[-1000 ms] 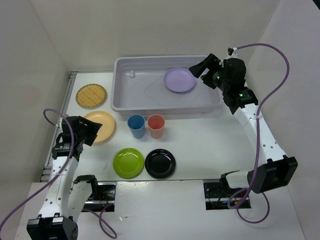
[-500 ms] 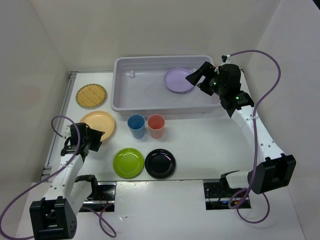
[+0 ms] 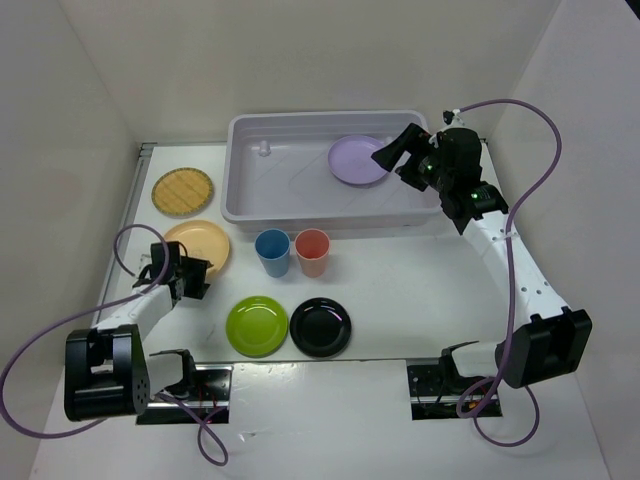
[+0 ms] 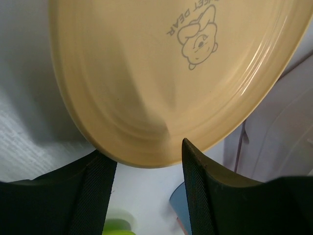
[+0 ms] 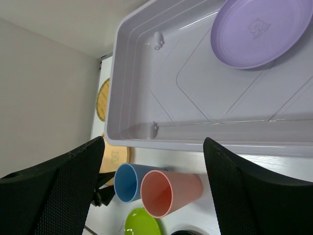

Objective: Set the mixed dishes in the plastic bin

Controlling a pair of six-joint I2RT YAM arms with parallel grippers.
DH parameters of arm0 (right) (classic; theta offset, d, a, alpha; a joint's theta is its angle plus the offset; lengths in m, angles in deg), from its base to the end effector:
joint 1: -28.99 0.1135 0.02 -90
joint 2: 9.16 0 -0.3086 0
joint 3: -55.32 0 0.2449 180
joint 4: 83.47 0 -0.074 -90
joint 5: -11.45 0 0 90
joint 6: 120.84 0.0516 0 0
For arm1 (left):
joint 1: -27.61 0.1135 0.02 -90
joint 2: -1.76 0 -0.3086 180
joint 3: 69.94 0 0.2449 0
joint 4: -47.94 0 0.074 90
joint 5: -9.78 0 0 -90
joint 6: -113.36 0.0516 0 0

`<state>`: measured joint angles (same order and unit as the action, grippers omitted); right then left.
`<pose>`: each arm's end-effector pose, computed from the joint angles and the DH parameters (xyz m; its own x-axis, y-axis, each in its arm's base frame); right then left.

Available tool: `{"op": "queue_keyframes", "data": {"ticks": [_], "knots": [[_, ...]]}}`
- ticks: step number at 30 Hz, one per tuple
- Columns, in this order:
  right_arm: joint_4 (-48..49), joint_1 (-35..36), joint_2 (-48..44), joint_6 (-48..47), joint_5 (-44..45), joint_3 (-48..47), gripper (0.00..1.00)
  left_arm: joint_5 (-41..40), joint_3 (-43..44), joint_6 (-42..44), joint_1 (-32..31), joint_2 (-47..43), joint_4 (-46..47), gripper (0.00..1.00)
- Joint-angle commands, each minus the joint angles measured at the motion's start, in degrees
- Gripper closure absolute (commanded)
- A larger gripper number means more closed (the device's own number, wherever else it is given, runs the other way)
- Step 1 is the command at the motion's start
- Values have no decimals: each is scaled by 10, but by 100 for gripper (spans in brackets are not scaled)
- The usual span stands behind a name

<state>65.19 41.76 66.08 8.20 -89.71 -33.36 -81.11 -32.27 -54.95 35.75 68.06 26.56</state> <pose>0.2886 0.0756 0.4305 -0.4826 0.5243 -0.7016 -0.1191 0.7543 0.6456 0.1896 0.0279 0.1825 -0.0054 -0.9899 -0.1419 -0.7734 0.0940 -0.6269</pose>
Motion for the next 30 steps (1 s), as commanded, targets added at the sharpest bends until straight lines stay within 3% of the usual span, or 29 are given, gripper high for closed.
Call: {"op": "queue_keyframes", "data": {"ticks": [1, 4, 14, 19, 23, 27, 30], "knots": [[13, 6, -9, -13, 7, -17, 14, -7, 5, -12, 4, 25, 31, 38], [8, 6, -4, -13, 12, -22, 14, -13, 10, -17, 4, 42, 37, 42], [2, 6, -4, -18, 18, -38, 14, -30, 10, -33, 14, 37, 13, 74], [-9, 6, 2, -18, 18, -50, 14, -35, 16, -26, 20, 16, -31, 78], [-9, 6, -4, -23, 18, -50, 14, -46, 9, -11, 30, -35, -76, 85], [-14, 1, -10, -23, 18, -50, 14, -56, -13, -24, 35, -119, -100, 100], [-14, 1, -10, -23, 12, -50, 14, -71, -7, -15, 41, -180, -135, 100]]}}
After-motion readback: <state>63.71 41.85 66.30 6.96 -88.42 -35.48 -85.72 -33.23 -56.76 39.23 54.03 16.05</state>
